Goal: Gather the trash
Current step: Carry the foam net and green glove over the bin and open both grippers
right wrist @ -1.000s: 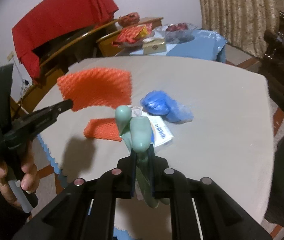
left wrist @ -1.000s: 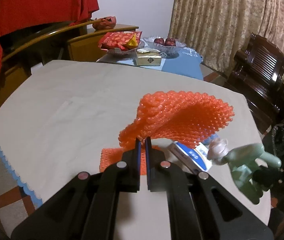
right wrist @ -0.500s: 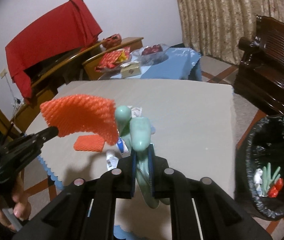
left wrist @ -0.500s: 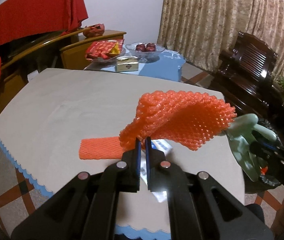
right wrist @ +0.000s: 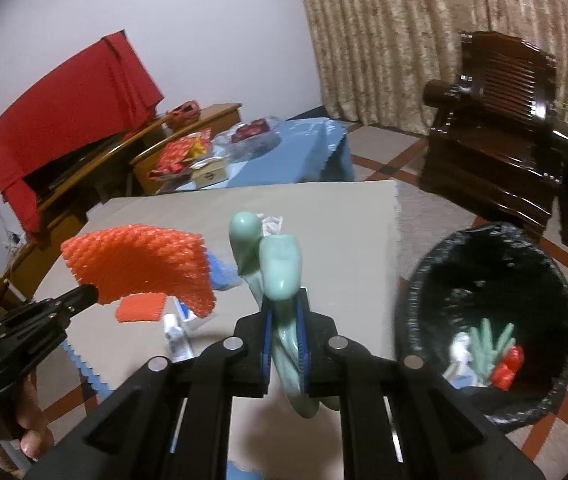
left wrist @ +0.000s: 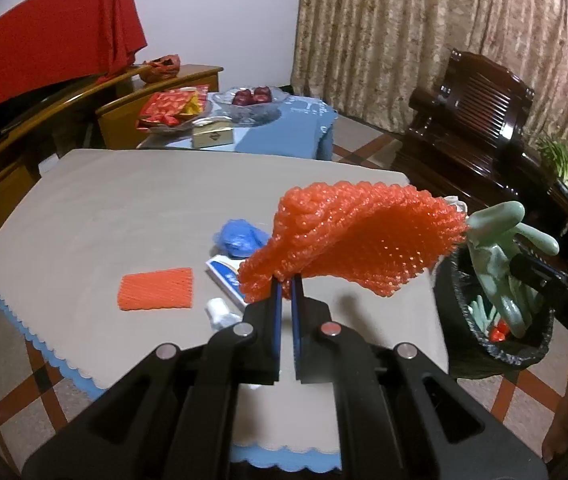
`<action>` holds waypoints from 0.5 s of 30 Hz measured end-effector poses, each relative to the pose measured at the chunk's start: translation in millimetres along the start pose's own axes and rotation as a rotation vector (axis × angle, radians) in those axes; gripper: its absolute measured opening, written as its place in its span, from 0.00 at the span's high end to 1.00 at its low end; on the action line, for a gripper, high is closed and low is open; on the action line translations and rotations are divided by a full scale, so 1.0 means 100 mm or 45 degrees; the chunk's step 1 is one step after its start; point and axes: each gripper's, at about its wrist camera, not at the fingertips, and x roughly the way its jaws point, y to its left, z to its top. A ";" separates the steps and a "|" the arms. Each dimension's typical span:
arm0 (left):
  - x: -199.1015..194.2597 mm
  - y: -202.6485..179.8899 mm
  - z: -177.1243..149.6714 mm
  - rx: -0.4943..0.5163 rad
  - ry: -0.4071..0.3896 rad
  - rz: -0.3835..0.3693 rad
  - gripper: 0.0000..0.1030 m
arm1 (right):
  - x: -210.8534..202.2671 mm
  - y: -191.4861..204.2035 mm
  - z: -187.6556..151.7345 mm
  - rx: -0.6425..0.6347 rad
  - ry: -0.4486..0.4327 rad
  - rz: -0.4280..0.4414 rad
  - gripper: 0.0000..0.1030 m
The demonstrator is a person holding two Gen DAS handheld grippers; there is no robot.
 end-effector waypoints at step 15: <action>0.25 -1.14 -0.09 0.117 0.059 -0.123 0.96 | -0.33 -1.17 -0.13 0.113 -0.019 -0.192 0.89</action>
